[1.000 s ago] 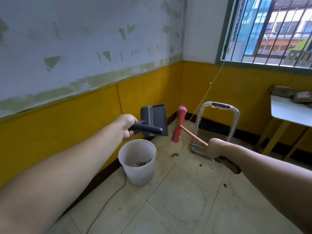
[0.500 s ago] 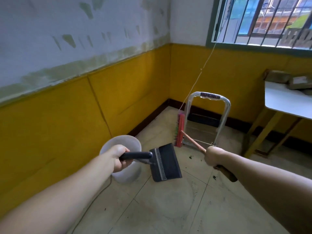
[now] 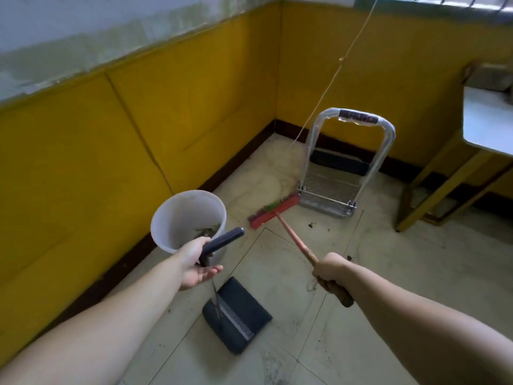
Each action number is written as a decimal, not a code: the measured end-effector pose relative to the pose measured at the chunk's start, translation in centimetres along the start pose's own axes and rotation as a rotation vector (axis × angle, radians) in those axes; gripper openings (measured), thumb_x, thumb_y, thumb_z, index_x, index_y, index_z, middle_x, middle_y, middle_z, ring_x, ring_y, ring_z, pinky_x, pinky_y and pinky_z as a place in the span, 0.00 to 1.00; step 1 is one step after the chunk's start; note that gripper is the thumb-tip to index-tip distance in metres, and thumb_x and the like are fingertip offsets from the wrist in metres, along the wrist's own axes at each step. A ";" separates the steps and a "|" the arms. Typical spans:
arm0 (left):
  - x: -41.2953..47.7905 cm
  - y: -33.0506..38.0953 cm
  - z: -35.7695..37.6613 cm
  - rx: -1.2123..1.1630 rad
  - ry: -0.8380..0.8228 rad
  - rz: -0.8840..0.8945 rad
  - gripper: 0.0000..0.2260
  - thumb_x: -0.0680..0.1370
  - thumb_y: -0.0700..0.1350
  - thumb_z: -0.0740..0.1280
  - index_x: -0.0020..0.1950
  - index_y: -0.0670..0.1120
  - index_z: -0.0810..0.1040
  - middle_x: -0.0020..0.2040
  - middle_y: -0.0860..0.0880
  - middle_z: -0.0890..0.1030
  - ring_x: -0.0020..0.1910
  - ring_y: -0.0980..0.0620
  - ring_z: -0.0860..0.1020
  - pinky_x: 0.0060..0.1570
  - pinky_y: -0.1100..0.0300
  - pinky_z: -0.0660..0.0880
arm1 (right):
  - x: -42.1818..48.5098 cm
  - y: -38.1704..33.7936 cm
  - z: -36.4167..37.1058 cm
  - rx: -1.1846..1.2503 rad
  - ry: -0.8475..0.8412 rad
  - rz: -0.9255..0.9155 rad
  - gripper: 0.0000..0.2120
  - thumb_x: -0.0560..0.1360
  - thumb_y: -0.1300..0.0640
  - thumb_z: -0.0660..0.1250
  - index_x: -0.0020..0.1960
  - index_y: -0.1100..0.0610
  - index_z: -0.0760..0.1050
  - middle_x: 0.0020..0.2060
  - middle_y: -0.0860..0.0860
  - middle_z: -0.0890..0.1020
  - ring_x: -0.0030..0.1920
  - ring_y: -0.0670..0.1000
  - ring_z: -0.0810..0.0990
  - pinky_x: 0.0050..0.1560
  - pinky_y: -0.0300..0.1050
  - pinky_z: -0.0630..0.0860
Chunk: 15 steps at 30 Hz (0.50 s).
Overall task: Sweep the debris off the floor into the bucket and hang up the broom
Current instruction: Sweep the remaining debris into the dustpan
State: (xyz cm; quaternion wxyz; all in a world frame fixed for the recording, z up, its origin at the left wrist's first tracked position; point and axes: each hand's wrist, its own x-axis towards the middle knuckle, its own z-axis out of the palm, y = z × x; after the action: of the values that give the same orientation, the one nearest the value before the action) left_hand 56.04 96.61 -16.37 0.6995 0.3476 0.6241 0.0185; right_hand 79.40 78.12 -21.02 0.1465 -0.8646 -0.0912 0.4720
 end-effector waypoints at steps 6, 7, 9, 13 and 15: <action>0.6 1.8 -1.2 0.581 -0.025 0.085 0.20 0.77 0.62 0.61 0.51 0.45 0.73 0.36 0.43 0.76 0.27 0.52 0.73 0.26 0.63 0.69 | 2.6 -0.5 1.4 -0.002 -0.037 0.081 0.09 0.79 0.60 0.57 0.52 0.65 0.71 0.29 0.54 0.74 0.23 0.49 0.69 0.26 0.40 0.67; 0.7 2.2 -1.4 0.723 -0.009 0.124 0.17 0.77 0.60 0.63 0.51 0.46 0.73 0.33 0.44 0.75 0.26 0.52 0.71 0.26 0.63 0.68 | 3.1 -1.1 1.4 -0.005 -0.038 0.076 0.09 0.79 0.60 0.56 0.50 0.65 0.72 0.27 0.53 0.73 0.21 0.49 0.67 0.26 0.39 0.65; 1.2 2.5 -1.4 0.935 0.052 0.199 0.13 0.77 0.56 0.65 0.51 0.47 0.74 0.33 0.45 0.75 0.27 0.51 0.71 0.27 0.62 0.68 | 4.0 -2.7 0.9 0.008 -0.053 0.055 0.09 0.80 0.59 0.56 0.47 0.63 0.71 0.26 0.52 0.72 0.20 0.49 0.66 0.24 0.38 0.64; 2.4 3.0 -0.6 1.213 0.286 0.467 0.06 0.76 0.45 0.68 0.53 0.48 0.75 0.38 0.49 0.75 0.38 0.49 0.76 0.34 0.59 0.71 | 6.8 -6.2 -0.3 0.168 -0.105 0.007 0.09 0.80 0.57 0.57 0.47 0.62 0.69 0.28 0.53 0.72 0.22 0.49 0.68 0.24 0.36 0.65; 3.2 3.0 0.2 1.223 0.305 0.560 0.07 0.77 0.41 0.64 0.54 0.50 0.73 0.40 0.49 0.76 0.40 0.49 0.77 0.33 0.59 0.71 | 8.8 -7.3 -0.2 0.251 -0.147 -0.004 0.09 0.80 0.58 0.58 0.49 0.64 0.69 0.31 0.55 0.74 0.25 0.50 0.72 0.25 0.39 0.71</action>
State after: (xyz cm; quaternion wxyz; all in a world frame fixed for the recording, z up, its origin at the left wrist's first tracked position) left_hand 58.10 100.28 -17.55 0.2510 0.8213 0.5008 -0.1081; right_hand 84.17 87.55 -25.43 0.2474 -0.8024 -0.0437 0.5413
